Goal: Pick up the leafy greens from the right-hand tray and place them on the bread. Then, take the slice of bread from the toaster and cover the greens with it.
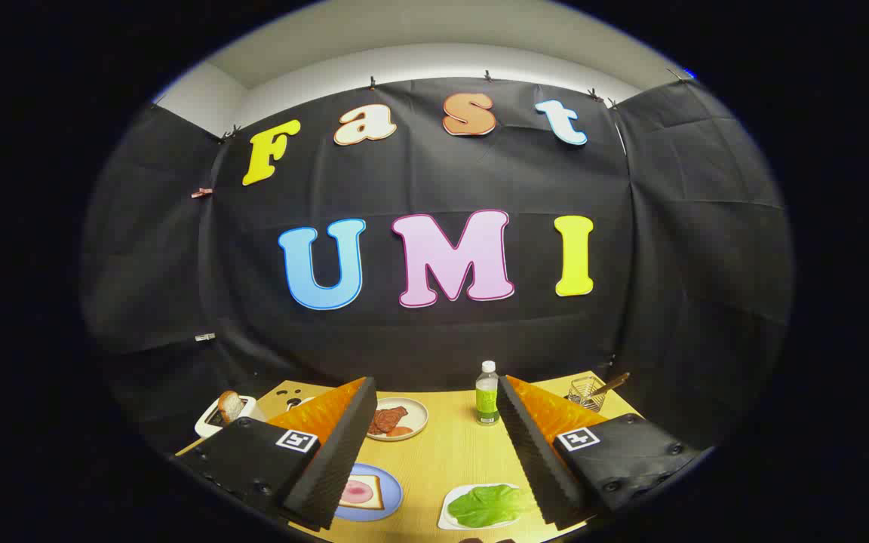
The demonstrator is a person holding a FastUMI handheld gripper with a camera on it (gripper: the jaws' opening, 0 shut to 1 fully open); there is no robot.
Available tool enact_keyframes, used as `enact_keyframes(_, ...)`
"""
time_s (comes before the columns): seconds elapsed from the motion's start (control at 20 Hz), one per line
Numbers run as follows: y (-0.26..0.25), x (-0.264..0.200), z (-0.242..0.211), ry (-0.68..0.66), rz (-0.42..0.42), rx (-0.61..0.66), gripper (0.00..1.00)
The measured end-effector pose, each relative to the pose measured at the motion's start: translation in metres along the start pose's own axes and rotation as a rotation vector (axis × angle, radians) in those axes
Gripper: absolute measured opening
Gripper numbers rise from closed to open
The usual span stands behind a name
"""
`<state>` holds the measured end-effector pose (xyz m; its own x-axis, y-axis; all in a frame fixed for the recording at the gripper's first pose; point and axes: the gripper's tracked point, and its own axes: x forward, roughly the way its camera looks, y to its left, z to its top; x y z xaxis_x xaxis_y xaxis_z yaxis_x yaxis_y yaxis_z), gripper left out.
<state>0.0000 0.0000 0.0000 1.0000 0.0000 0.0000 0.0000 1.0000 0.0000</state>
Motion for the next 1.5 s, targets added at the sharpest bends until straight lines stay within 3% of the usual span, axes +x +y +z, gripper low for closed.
enact_keyframes(0.9,-0.017,0.017,-0.033,0.081,0.018,-0.015,0.99)
enact_keyframes(1.5,-0.038,0.027,-0.11,0.267,0.078,-0.125,0.99)
